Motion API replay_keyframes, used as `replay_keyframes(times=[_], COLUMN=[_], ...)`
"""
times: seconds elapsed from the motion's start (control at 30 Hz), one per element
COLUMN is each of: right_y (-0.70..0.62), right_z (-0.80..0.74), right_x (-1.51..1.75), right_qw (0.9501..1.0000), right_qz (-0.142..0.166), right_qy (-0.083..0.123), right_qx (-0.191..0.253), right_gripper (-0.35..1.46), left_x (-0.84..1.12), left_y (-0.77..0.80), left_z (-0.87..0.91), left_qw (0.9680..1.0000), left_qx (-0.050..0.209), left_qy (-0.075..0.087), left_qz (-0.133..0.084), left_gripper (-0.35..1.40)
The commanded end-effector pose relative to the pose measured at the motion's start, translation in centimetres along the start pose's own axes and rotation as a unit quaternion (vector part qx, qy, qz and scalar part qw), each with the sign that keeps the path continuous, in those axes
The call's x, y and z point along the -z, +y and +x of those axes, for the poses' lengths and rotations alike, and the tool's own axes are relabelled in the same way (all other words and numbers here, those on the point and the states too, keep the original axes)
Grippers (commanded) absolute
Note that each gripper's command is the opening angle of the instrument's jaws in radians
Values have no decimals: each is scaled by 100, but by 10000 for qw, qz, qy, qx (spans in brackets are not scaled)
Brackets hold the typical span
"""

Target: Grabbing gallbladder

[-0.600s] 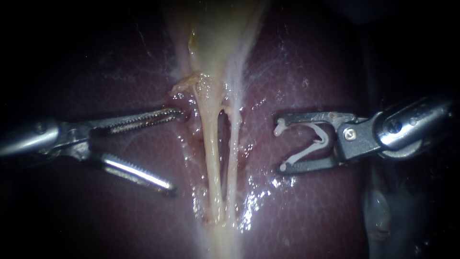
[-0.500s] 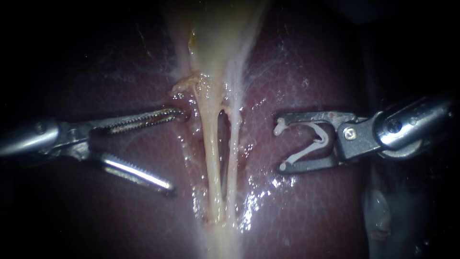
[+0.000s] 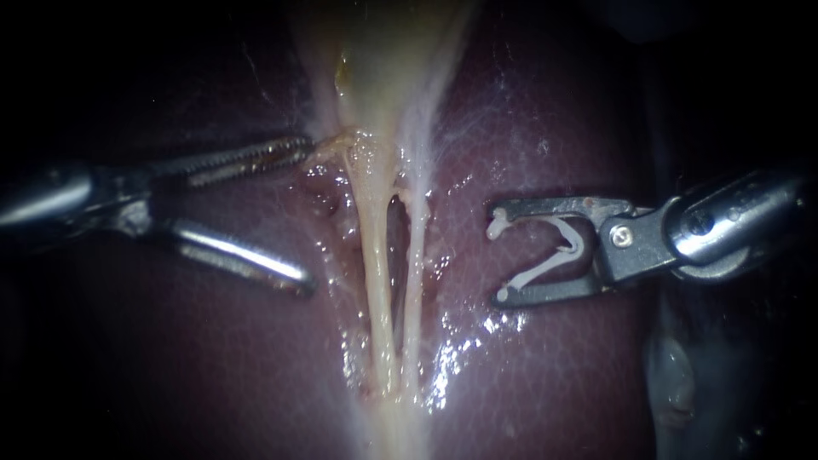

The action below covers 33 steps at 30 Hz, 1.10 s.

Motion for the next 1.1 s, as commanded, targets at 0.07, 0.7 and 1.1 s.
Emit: replay_keyframes(times=[0.07,0.7,1.1], right_y=[0,0,0], right_z=[0,-2,-2], right_x=[0,-1,-1], right_qw=[10000,10000,10000], right_qz=[-2,-5,-4], right_qy=[0,-1,-1], right_qx=[-1,-27,-26], right_gripper=[50,50,50], left_x=[-1,-41,-42], left_y=[10,57,59], left_z=[-1,38,44], left_qw=[9998,9991,9979], left_qx=[67,417,600], left_qy=[37,119,243], left_qz=[-163,-41,-10], left_gripper=[121,84,45])
